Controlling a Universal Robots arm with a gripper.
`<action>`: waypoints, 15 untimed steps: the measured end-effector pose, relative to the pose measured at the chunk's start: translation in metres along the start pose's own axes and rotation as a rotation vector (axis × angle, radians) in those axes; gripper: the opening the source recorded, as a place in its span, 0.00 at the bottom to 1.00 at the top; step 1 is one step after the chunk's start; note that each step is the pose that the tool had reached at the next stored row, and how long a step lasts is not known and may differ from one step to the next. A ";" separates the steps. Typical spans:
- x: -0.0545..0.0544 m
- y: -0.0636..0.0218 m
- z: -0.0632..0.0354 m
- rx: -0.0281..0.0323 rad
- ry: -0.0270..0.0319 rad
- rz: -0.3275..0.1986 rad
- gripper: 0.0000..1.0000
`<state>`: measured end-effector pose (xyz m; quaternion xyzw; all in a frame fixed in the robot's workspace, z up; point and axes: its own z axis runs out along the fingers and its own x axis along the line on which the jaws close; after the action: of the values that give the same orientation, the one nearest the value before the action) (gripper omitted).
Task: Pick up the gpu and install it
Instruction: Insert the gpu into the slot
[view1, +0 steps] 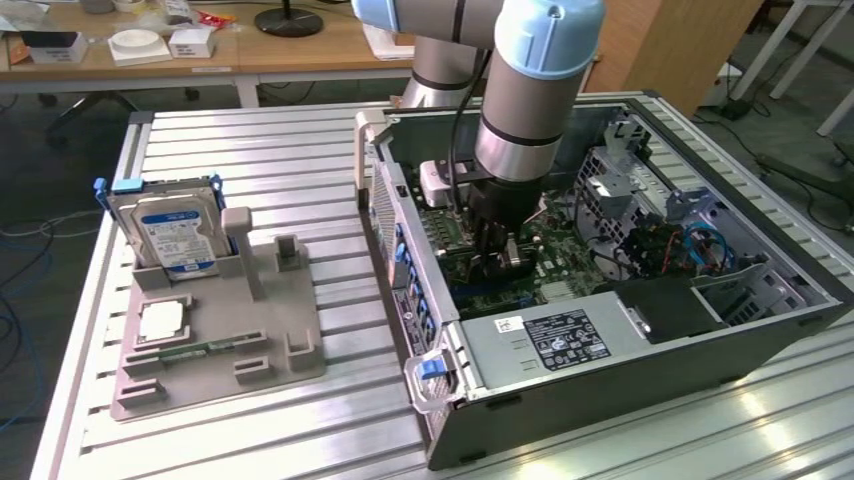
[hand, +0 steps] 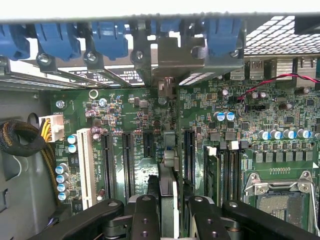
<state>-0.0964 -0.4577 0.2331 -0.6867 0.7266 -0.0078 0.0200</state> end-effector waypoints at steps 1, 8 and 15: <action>0.000 0.0000 0.0000 0.0000 0.0000 0.000 0.27; 0.000 -0.0001 0.0000 -0.0001 0.0001 0.000 0.27; 0.000 -0.0016 0.0001 0.0000 0.0001 0.000 0.27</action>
<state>-0.0948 -0.4578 0.2331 -0.6867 0.7266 -0.0078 0.0200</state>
